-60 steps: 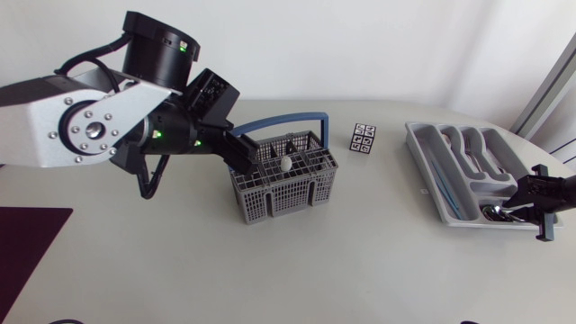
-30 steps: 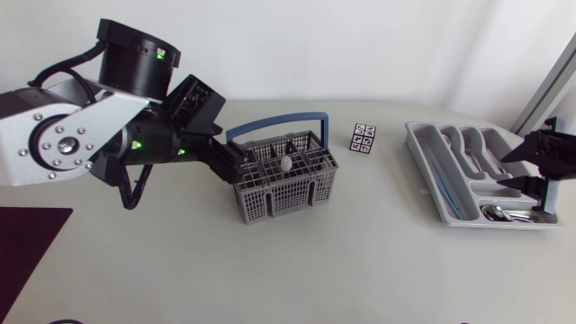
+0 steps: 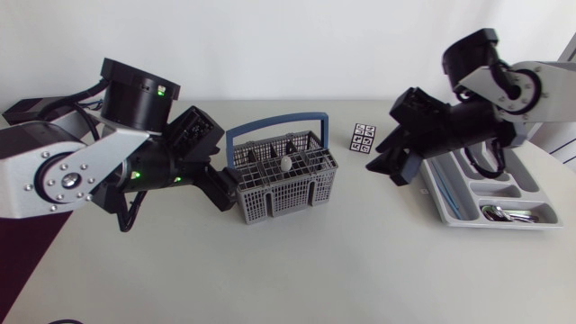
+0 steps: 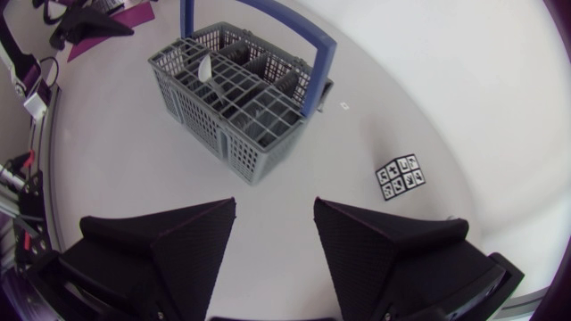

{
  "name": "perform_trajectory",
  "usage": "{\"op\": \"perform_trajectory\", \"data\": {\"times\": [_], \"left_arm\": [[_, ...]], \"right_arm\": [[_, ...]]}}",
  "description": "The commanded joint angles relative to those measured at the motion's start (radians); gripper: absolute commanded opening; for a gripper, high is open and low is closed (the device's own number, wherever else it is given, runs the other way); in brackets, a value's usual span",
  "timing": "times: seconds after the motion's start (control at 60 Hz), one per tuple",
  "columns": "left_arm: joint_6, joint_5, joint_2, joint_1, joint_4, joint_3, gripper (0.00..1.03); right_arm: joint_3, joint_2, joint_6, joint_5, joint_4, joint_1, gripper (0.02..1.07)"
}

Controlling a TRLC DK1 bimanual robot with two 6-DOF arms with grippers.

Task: Transfer all utensils from the basket to the drawer tray.

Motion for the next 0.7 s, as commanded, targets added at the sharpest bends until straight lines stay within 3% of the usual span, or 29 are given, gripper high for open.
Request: {"op": "perform_trajectory", "data": {"times": [0.0,0.317,0.383,0.55,0.683], "left_arm": [[0.029,-0.006,-0.026,0.001,0.019,-0.043,0.82],[0.081,-0.006,-0.077,-0.013,0.131,-0.150,0.82],[0.090,-0.006,-0.077,-0.013,0.143,-0.162,0.82],[0.098,-0.006,-0.077,-0.012,0.166,-0.182,0.82],[0.101,-0.006,-0.079,-0.010,0.174,-0.188,0.82]], "right_arm": [[0.064,0.065,0.171,0.007,0.011,0.061,0.67],[0.194,0.240,0.410,-0.016,0.057,0.220,0.67],[0.227,0.280,0.450,-0.017,0.065,0.246,0.61],[0.285,0.338,0.525,-0.026,0.088,0.269,0.61],[0.323,0.381,0.563,-0.031,0.094,0.280,0.52]]}}
